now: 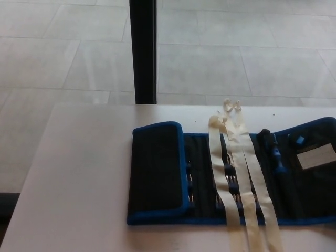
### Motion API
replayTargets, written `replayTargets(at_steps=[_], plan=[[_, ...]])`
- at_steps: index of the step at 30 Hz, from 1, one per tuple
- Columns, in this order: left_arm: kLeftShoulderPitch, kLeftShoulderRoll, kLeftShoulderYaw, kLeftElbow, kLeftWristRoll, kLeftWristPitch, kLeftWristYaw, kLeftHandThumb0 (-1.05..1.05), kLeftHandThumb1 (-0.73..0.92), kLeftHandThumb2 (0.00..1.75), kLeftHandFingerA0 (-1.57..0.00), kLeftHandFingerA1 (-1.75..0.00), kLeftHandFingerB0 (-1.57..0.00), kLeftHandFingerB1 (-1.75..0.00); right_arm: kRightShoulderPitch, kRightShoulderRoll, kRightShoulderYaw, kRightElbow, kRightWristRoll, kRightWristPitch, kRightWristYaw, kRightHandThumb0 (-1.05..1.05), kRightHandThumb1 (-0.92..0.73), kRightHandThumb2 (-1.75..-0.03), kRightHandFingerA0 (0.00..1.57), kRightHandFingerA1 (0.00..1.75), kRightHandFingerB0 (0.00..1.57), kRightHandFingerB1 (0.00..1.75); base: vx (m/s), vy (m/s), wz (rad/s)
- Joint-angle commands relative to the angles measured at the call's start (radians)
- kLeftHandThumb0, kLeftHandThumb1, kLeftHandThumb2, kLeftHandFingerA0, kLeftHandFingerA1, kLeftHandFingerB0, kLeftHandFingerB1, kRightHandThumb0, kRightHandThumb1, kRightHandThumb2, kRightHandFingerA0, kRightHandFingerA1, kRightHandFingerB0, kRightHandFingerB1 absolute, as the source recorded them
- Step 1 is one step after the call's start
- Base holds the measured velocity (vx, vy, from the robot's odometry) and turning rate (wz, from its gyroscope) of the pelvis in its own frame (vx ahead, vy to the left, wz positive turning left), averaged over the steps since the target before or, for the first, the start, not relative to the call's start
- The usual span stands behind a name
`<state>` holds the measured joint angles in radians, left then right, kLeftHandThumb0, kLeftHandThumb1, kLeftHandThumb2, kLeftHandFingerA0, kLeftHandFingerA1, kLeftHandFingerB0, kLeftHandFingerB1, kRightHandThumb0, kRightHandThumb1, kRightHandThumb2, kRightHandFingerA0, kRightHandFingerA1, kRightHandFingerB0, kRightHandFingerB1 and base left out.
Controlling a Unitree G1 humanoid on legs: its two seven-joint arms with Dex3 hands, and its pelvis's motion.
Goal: The robot uses its right hand to lift an edge of the toolkit kept in middle of the desk and make one fold in it
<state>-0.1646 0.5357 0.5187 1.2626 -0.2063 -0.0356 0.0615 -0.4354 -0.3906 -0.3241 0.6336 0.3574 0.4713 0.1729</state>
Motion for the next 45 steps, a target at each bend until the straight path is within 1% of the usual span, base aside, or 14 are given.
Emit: replayTargets(at_steps=[1,4,5,10,11,16,19,20,21,25,30,31,44,45], plan=[[-0.005,0.020,0.008,0.006,-0.017,0.010,0.007,-0.72,0.65,0.59,-0.71,-0.69,-0.42,-0.45,-0.015,0.023,0.016,-0.058,0.011,0.092,0.010,-0.56,-0.72,-0.61,0.52,0.47,0.38,0.39,0.00,0.000,0.00],[-0.006,0.024,-0.001,0.004,-0.007,0.007,0.007,-0.70,0.51,0.95,-0.66,-0.73,-0.40,-0.57,-0.005,0.047,0.007,-0.136,0.036,0.142,-0.003,-0.55,-0.74,-0.62,0.49,0.46,0.36,0.40,0.00,0.000,0.00],[-0.006,0.024,-0.004,-0.001,-0.005,0.007,0.012,-0.71,0.66,0.60,-0.70,-0.67,-0.50,-0.48,-0.003,0.053,0.000,-0.158,0.041,0.162,-0.003,-0.55,-0.74,-0.62,0.49,0.46,0.36,0.39,0.00,0.000,0.00],[-0.003,0.029,-0.017,0.001,0.000,0.004,0.010,-0.71,0.67,0.60,-0.70,-0.65,-0.46,-0.46,0.010,0.054,-0.035,-0.234,0.072,0.227,0.011,-0.57,-0.77,-0.63,0.50,0.47,0.32,0.39,0.00,0.000,0.00],[-0.006,0.031,-0.017,0.005,-0.001,0.009,0.012,-0.71,0.67,0.60,-0.70,-0.65,-0.44,-0.46,0.006,0.058,-0.047,-0.247,0.078,0.245,-0.008,-0.60,-0.61,-0.96,0.44,0.59,0.27,0.51,0.00,0.000,0.00],[-0.007,0.032,-0.019,0.007,-0.006,0.006,0.005,-0.70,0.68,0.60,-0.68,-0.68,-0.45,-0.47,0.020,0.099,-0.088,-0.363,0.095,0.242,-0.026,-0.58,-0.77,-0.64,0.56,0.48,0.36,0.39,0.00,0.000,0.00],[-0.013,0.031,-0.015,0.006,-0.011,0.010,0.007,-0.71,0.51,0.94,-0.67,-0.76,-0.40,-0.59,0.062,0.096,-0.039,-0.453,0.062,0.201,0.009,-0.58,-0.77,-0.63,0.51,0.45,0.34,0.39,0.00,0.000,0.02],[-0.014,0.033,-0.023,0.007,-0.003,0.013,0.008,-0.73,0.68,0.60,-0.69,-0.69,-0.45,-0.49,0.076,0.090,-0.013,-0.478,0.045,0.184,0.025,-0.62,-0.70,-0.65,0.51,0.47,0.35,0.41,0.00,0.000,0.07],[-0.015,0.033,-0.028,0.006,0.002,0.016,0.011,-0.72,0.52,0.95,-0.67,-0.74,-0.39,-0.59,0.089,0.080,0.018,-0.488,0.023,0.157,0.043,-0.63,-0.71,-0.66,0.50,0.47,0.36,0.41,0.00,0.000,0.00],[-0.015,0.040,-0.041,0.004,0.006,0.020,0.008,-0.71,0.69,0.60,-0.67,-0.62,-0.43,-0.47,0.131,0.026,0.159,-0.521,-0.092,0.069,0.062,-0.63,-0.65,-0.96,0.46,0.56,0.30,0.51,0.00,0.000,0.00],[-0.019,0.044,-0.046,-0.001,0.004,0.024,0.012,-0.71,0.53,0.96,-0.65,-0.72,-0.38,-0.58,0.144,-0.053,0.354,-0.484,-0.300,-0.124,0.029,-0.59,-0.79,-0.64,0.60,0.49,0.51,0.43,0.00,0.000,0.00],[-0.019,0.043,-0.050,0.002,0.008,0.023,0.015,-0.71,0.68,0.60,-0.70,-0.66,-0.49,-0.48,0.138,-0.071,0.401,-0.473,-0.345,-0.162,0.030,-0.60,-0.79,-0.64,0.59,0.57,0.52,0.44,0.00,0.000,0.00],[-0.032,0.054,-0.063,0.006,0.011,0.020,0.004,-0.72,0.67,0.60,-0.75,-0.68,-0.46,-0.46,0.107,-0.149,0.660,-0.343,-0.583,-0.352,-0.054,-0.60,-0.80,-0.64,0.50,0.49,0.41,0.42,0.00,0.000,0.00],[-0.035,0.055,-0.065,0.005,0.012,0.026,0.005,-0.72,0.51,0.94,-0.71,-0.74,-0.43,-0.58,0.096,-0.152,0.680,-0.346,-0.597,-0.358,-0.053,-0.55,-0.78,-0.63,0.49,0.48,0.40,0.41,0.00,0.000,0.00]])
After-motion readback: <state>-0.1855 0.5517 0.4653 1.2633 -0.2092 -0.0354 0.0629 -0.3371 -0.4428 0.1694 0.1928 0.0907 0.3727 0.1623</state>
